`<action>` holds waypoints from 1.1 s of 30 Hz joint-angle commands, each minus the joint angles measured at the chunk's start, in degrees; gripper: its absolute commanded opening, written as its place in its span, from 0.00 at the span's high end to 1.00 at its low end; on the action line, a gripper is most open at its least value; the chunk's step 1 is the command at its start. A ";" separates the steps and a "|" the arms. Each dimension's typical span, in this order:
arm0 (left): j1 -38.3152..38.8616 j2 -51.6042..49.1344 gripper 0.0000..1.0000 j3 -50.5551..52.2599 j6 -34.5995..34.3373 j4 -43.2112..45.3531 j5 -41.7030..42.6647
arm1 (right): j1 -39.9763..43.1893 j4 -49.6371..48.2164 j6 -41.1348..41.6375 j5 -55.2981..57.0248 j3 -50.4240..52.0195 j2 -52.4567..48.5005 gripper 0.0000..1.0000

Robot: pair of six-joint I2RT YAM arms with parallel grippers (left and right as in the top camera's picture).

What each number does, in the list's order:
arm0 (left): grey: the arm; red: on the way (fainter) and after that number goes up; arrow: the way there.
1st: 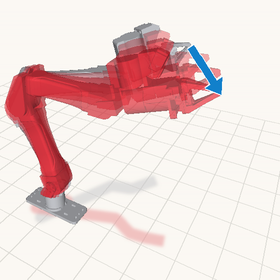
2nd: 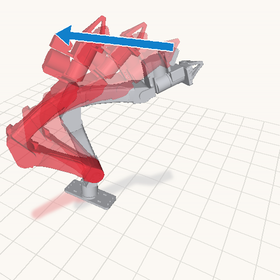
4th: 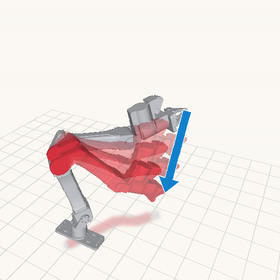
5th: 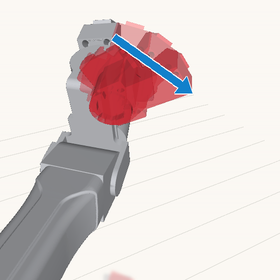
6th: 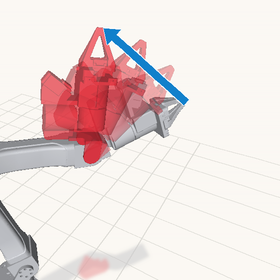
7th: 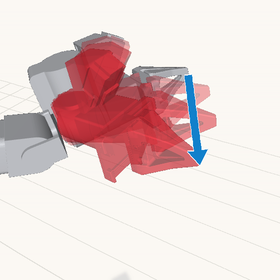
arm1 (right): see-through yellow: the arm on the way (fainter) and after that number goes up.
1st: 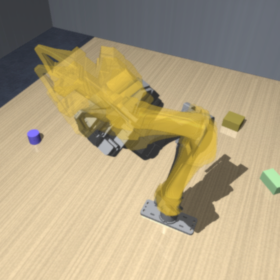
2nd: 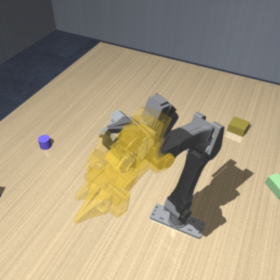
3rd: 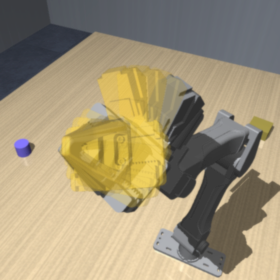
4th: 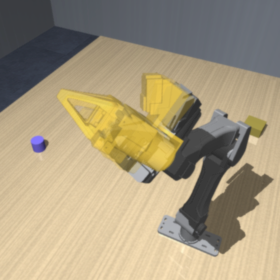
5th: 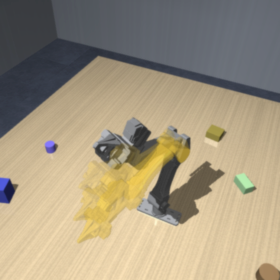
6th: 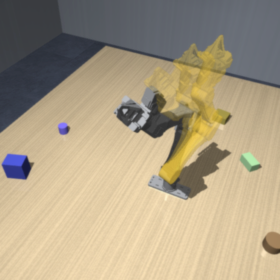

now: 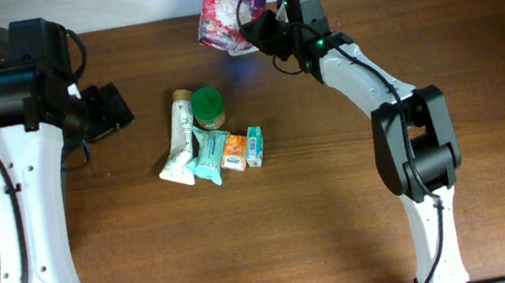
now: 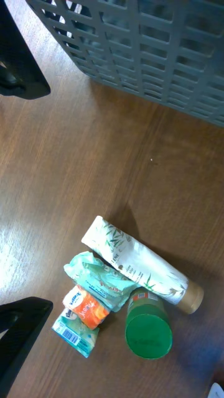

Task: Scan the item barcode
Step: 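Carry the tissue box to the far right edge and release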

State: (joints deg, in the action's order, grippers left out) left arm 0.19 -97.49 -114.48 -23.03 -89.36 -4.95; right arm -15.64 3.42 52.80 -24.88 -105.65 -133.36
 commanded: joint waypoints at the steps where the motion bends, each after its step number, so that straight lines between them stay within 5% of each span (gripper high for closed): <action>1: -0.11 1.03 0.01 0.04 -0.50 -0.07 -0.48 | 0.46 -0.24 -3.39 -0.37 -3.21 0.09 0.96; 6: -0.11 1.03 0.01 0.04 -0.50 -0.07 -0.48 | 8.76 12.07 -7.54 -0.35 -10.64 3.54 0.96; 13: -0.11 1.03 0.01 0.04 -0.50 -0.04 -0.46 | 34.25 38.75 -10.64 1.25 -13.51 4.61 0.96; 20: -0.11 1.03 0.01 0.04 -0.50 -0.07 -0.48 | 56.17 42.97 -16.11 7.91 -13.38 4.61 0.96; 24: -0.11 1.03 0.01 0.04 -0.50 -0.04 -0.46 | 62.23 44.09 -21.09 8.22 -13.35 3.56 0.77; 26: -0.11 1.03 0.01 0.04 -0.52 -0.04 -0.48 | 62.97 45.51 -21.09 8.22 -13.29 2.64 0.27; 27: -0.11 1.03 0.01 0.04 -0.50 -0.04 -0.48 | 62.88 46.42 -21.09 7.56 -13.29 2.58 0.19; 33: -0.11 1.03 0.01 0.04 -0.50 -0.07 -0.48 | 62.86 50.12 -21.07 -0.68 -13.31 8.20 0.01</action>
State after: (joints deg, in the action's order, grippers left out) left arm 0.19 -97.49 -114.48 -23.05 -89.34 -4.95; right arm 47.53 53.01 32.16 -23.49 -118.17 -130.78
